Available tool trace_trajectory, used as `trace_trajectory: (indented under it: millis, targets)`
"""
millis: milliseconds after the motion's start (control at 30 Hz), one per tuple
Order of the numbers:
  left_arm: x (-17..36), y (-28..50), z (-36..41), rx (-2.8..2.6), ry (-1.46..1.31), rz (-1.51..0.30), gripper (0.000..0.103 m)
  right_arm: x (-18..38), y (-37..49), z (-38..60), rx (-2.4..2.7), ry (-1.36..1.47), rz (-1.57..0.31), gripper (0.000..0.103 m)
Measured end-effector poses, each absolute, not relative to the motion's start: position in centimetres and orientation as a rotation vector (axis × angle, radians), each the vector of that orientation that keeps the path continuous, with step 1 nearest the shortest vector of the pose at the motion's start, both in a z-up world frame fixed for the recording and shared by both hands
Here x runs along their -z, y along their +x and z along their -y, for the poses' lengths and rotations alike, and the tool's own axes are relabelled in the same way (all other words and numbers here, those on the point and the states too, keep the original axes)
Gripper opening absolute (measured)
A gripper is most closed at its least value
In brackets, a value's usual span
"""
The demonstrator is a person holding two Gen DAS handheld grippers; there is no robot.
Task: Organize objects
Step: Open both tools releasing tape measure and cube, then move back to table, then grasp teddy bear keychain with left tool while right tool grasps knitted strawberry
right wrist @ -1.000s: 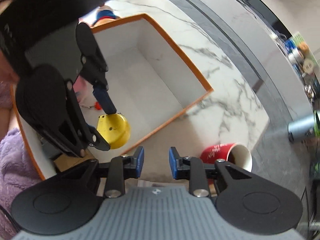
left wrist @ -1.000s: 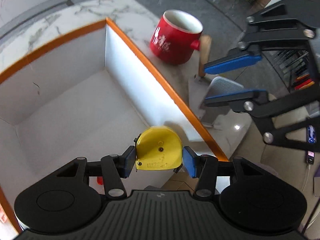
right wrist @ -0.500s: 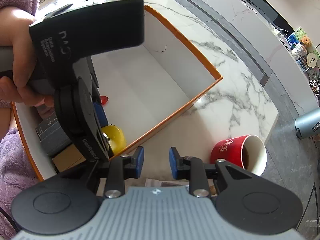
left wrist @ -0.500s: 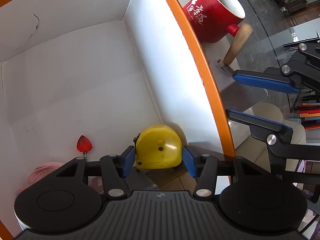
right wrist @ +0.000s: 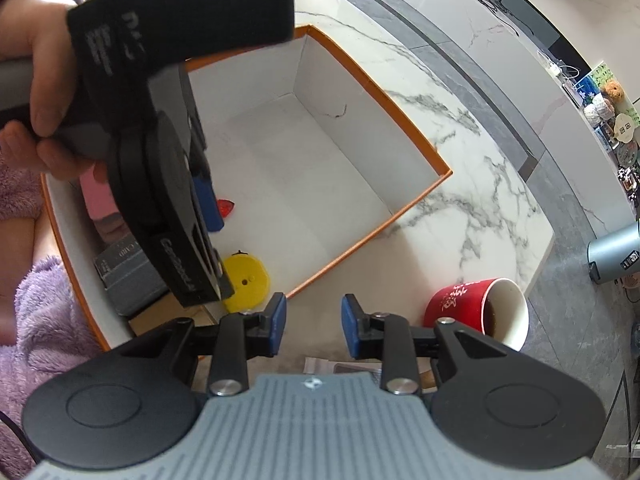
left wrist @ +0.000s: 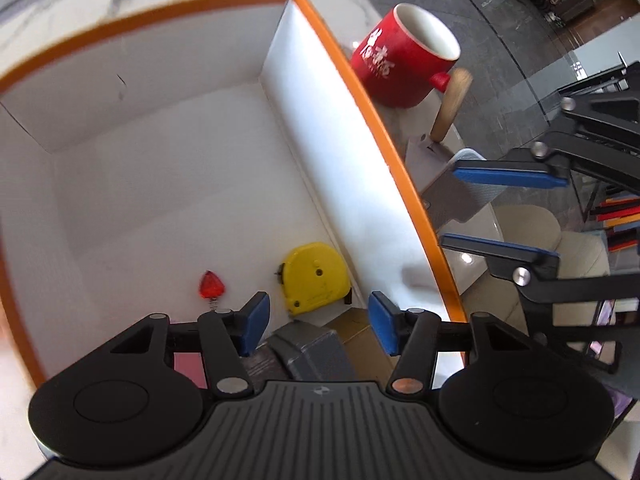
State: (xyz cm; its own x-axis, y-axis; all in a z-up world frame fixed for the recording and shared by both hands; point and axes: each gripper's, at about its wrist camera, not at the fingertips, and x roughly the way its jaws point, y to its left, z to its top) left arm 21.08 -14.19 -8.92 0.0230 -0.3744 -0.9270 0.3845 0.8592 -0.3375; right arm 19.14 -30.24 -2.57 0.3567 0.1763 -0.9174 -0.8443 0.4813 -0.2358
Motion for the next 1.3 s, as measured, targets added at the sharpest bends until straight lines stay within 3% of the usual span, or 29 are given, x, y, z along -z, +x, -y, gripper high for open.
trace_trajectory:
  millis: [400, 667, 1167, 1300]
  targets:
    - [-0.7, 14.7, 7.1, 0.586, 0.09, -1.165, 0.063, -0.4, 15.0, 26.1, -0.797, -0.793, -0.927, 0.032]
    - [-4.0, 11.8, -0.9, 0.425, 0.127, -0.982, 0.053, -1.5, 12.5, 20.9, -0.881, -0.731, -0.874, 0.031]
    - [1.5, 12.2, -7.5, 0.423, 0.255, -0.895, 0.052, 2.6, 17.1, 8.4, -0.905, -0.825, -0.892, 0.028]
    - [3.0, 13.7, -7.2, 0.469, 0.301, -0.864, 0.052, 4.2, 19.5, 6.4, -0.892, -0.872, -0.889, 0.036]
